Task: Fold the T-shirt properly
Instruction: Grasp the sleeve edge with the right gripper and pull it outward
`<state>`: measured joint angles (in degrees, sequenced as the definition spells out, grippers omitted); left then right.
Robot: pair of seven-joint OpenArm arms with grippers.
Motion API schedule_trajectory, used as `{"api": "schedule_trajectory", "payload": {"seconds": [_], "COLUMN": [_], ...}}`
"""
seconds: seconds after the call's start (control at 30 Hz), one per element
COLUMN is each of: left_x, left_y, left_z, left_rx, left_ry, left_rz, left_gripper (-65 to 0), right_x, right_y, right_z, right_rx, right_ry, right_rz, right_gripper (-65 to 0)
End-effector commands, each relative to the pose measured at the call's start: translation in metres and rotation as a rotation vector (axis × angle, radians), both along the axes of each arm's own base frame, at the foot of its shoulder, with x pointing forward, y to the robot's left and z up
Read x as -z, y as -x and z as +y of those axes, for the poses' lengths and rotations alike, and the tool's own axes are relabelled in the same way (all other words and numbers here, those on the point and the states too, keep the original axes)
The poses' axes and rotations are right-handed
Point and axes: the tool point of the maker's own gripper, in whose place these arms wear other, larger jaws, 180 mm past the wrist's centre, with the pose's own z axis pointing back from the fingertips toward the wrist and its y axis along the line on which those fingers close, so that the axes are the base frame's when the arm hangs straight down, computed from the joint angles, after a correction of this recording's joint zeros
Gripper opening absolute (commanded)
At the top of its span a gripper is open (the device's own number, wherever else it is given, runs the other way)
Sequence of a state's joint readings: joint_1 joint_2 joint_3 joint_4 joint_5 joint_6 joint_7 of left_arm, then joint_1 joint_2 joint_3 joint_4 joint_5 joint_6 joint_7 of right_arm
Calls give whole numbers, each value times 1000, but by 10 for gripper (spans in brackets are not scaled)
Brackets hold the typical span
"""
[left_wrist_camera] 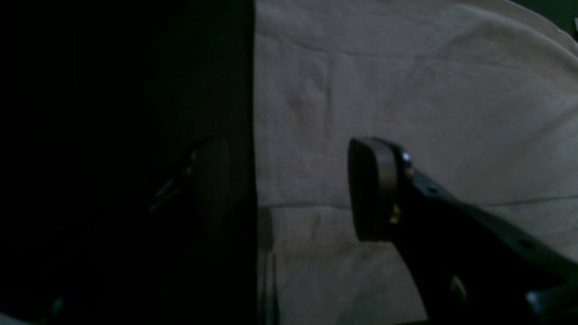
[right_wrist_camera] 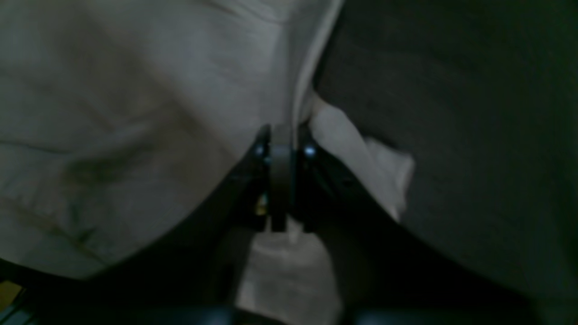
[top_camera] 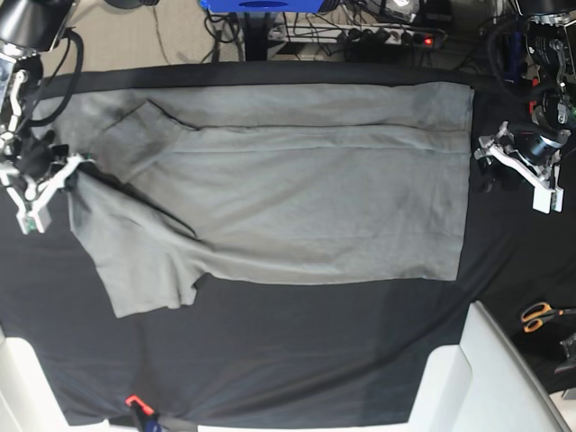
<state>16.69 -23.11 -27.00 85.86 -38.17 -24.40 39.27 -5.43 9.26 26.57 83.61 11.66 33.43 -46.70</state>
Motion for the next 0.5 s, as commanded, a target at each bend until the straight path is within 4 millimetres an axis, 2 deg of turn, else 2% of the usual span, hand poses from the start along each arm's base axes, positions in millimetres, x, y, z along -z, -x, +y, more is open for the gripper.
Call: {"api": "schedule_trajectory", "payload": {"seconds": [0.0, 0.13, 0.17, 0.2, 0.27, 0.37, 0.47], "left_x": [-14, -14, -14, -14, -14, -14, -14], "left_y": [-9, -9, -9, -9, -8, -8, -8], "left_z": [5, 5, 5, 5, 5, 6, 6], "left_rx": [4, 4, 4, 4, 2, 1, 0], "left_ry": [-9, -9, -9, -9, -9, -9, -10], "left_rz": [-49, -49, -49, -49, -48, -49, -50], "left_gripper": [-245, -245, -245, -245, -245, -245, -245], "right_x": [-20, -49, -55, -60, -62, -53, -35], "right_y": [-16, -37, -45, -55, -75, -105, -133], "right_z": [-6, -4, -4, -4, -7, -17, -23], "right_rx": [0, -21, -21, -18, -5, 30, 88], "right_ry": [21, 53, 53, 49, 26, -37, -140], "right_rz": [-71, -161, -183, -199, -212, -193, -222], "right_gripper": [-524, -212, -168, -153, -164, -170, -170]}}
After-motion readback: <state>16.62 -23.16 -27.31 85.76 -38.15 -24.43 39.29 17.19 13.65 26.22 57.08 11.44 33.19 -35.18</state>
